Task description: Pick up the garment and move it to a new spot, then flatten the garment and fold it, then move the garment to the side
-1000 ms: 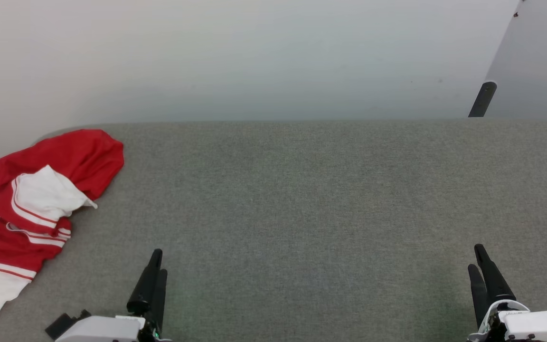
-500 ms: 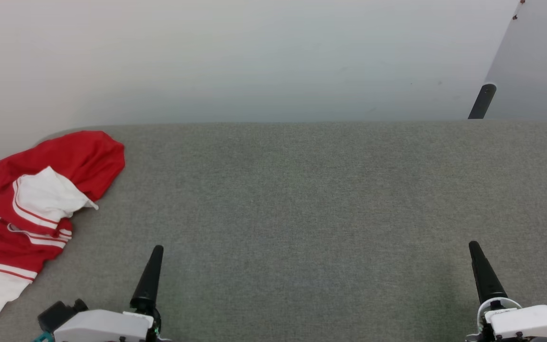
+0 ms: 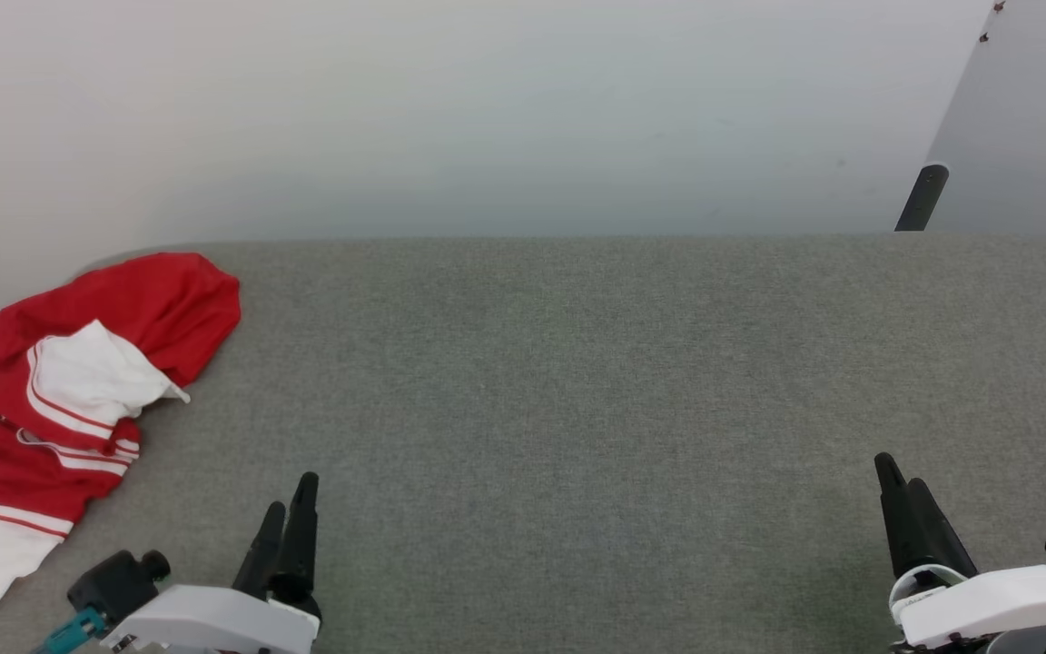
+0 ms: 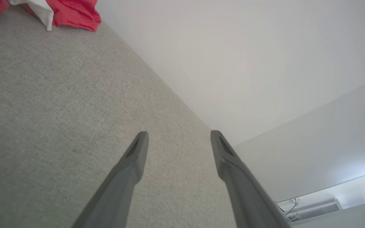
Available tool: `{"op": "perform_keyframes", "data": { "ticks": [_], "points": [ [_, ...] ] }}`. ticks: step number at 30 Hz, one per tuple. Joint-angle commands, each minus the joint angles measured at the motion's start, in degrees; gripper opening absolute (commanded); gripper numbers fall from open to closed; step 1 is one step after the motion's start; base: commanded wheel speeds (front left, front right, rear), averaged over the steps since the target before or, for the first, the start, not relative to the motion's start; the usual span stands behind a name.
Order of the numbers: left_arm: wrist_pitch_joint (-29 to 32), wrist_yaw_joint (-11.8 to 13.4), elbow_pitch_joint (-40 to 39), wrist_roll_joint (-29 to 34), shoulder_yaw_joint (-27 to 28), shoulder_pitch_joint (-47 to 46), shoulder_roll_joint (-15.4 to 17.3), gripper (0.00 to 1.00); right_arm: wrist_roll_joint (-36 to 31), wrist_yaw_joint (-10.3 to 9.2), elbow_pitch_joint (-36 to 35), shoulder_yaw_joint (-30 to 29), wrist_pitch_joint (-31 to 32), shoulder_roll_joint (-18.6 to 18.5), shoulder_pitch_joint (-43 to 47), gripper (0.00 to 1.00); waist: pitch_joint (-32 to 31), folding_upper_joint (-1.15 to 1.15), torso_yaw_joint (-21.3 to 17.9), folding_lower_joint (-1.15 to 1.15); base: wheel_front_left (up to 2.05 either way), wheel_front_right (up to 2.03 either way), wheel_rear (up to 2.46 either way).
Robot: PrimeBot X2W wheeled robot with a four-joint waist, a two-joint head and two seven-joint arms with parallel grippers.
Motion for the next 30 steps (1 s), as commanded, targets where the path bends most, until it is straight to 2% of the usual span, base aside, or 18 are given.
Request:
{"op": "perform_keyframes", "data": {
  "ticks": [1,11,30],
  "points": [
    [-0.53,0.30,-0.72,2.32,-0.43,-1.02,0.69,1.00,-2.48,0.03,-1.04,0.17,-0.21,-0.24,-0.46,1.00,-0.04,0.00,0.01,0.00,0.00,0.00,0.00],
    [-2.28,0.90,-1.92,13.82,-0.55,-0.78,1.33,1.00,-12.66,0.03,-2.52,0.39,-0.51,-0.08,0.15,1.00,-0.44,0.00,0.10,0.00,0.00,0.00,0.00],
    [-5.10,-1.61,-3.47,29.81,2.05,0.73,0.86,1.00,-25.67,0.04,-4.15,0.80,-1.86,-0.29,0.60,1.00,-1.15,0.00,0.35,0.00,0.00,0.00,0.00]
  ]
}}
